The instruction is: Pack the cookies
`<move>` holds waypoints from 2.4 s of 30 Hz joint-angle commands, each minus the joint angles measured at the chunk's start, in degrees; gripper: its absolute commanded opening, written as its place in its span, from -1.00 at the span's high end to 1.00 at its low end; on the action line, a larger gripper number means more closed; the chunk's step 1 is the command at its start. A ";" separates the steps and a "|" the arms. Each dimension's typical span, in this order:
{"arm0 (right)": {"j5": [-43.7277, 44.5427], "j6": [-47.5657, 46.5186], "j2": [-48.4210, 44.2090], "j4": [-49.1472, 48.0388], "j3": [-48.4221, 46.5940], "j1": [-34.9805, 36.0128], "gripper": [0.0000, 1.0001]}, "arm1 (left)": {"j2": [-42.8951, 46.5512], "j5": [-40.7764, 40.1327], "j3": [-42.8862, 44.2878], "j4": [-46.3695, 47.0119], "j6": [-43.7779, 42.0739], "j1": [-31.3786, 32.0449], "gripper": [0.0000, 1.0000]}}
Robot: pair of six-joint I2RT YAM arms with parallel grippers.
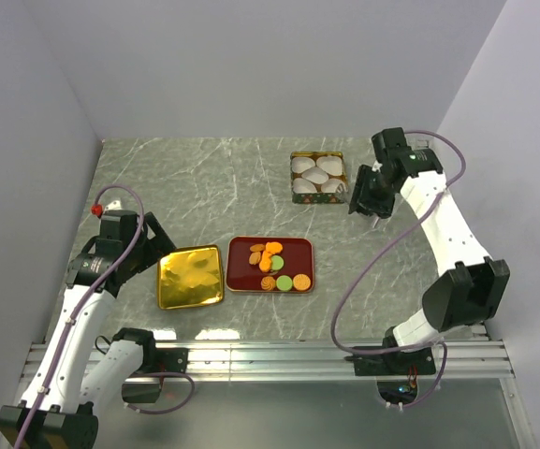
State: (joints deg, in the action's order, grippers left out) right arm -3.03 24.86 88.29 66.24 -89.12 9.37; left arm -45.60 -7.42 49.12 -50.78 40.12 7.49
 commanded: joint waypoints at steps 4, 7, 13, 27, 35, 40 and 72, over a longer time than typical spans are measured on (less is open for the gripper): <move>-1.01 1.50 -6.02 3.72 -1.23 7.85 -0.14 | -0.18 0.21 1.06 1.22 -0.65 0.07 -0.99; -0.05 2.55 -7.16 4.25 -1.23 11.90 -0.15 | -1.06 0.47 2.20 0.95 -1.44 0.07 -0.99; 0.83 5.10 -9.89 2.76 0.79 19.71 -0.25 | -2.21 -0.22 7.74 2.35 -2.50 0.07 -0.99; 7.07 7.92 -10.68 4.87 2.36 35.53 -0.30 | -5.81 -9.55 8.53 -0.28 1.81 -0.02 -0.99; 5.05 7.48 -8.67 2.05 4.48 39.15 -0.30 | -6.95 3.53 4.41 6.91 -5.40 0.07 -0.99; 5.22 7.04 -4.45 2.05 2.29 42.04 -0.29 | -7.39 6.89 2.30 9.91 -5.84 0.16 -0.98; 7.77 7.57 10.41 3.64 -6.85 46.00 0.03 | -6.51 5.66 1.94 10.09 -4.79 0.25 -0.68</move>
State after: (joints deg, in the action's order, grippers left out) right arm 2.61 31.94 98.06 69.10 -93.12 54.81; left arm -53.30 -2.37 51.31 -42.63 35.62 7.55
